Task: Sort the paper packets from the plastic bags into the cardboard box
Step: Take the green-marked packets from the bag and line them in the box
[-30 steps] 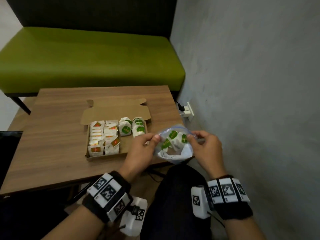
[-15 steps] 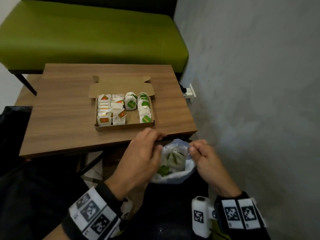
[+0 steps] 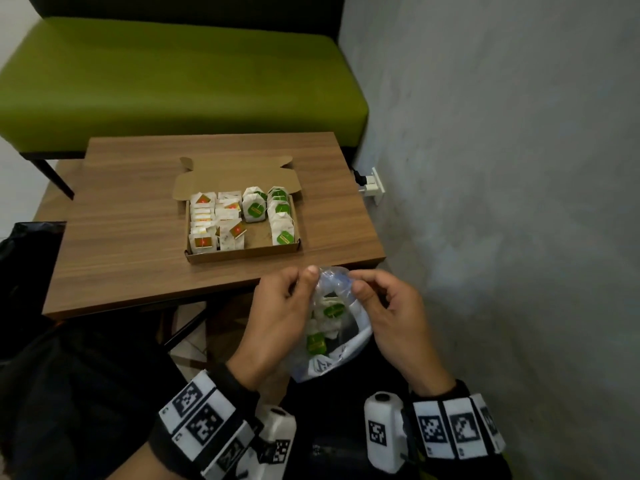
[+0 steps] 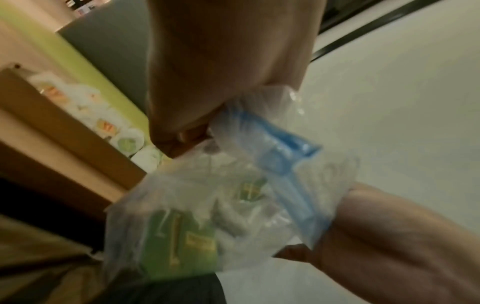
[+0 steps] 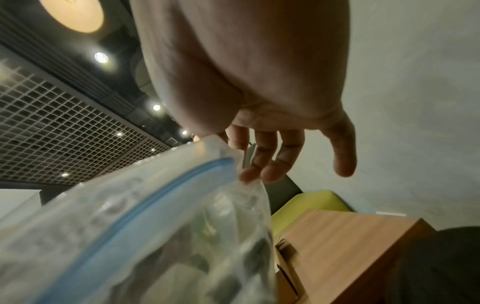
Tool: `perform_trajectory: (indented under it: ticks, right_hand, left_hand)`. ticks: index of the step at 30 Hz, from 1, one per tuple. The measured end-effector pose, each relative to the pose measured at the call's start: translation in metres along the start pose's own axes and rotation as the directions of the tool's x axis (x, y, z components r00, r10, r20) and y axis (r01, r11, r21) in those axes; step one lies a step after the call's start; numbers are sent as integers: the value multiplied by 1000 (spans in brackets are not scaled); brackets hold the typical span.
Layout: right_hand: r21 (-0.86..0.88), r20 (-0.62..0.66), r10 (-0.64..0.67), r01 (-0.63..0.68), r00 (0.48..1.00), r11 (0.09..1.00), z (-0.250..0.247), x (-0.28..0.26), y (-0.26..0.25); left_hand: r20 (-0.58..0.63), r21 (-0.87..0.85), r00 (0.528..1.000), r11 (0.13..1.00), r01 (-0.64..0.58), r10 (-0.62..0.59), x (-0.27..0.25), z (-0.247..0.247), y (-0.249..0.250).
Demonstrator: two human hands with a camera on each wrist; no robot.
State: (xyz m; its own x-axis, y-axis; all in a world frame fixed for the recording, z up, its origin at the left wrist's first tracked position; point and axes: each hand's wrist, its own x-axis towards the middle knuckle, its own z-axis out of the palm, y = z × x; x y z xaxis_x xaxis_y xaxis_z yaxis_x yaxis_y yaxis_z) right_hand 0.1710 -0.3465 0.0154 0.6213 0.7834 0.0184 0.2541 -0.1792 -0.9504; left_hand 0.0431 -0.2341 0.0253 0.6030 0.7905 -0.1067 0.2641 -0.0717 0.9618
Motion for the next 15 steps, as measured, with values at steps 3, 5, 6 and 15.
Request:
perform_trajectory:
  ticks: [3, 5, 6, 15]
  right_hand:
    - [-60, 2, -15, 15, 1000, 998, 2, -2, -1]
    - [-131, -35, 4, -8, 999, 991, 3, -2, 1]
    - [-122, -47, 20, -25, 999, 992, 4, -2, 2]
    - [-128, 6, 66, -64, 998, 990, 4, 3, 11]
  left_hand:
    - [-38, -135, 996, 988, 71, -76, -5, 7, -3]
    - [-33, -252, 988, 958, 137, -151, -6, 11, 1]
    - [16, -358, 975, 909, 211, -220, -7, 11, 4]
    - [172, 89, 979, 987, -131, 114, -1, -4, 0]
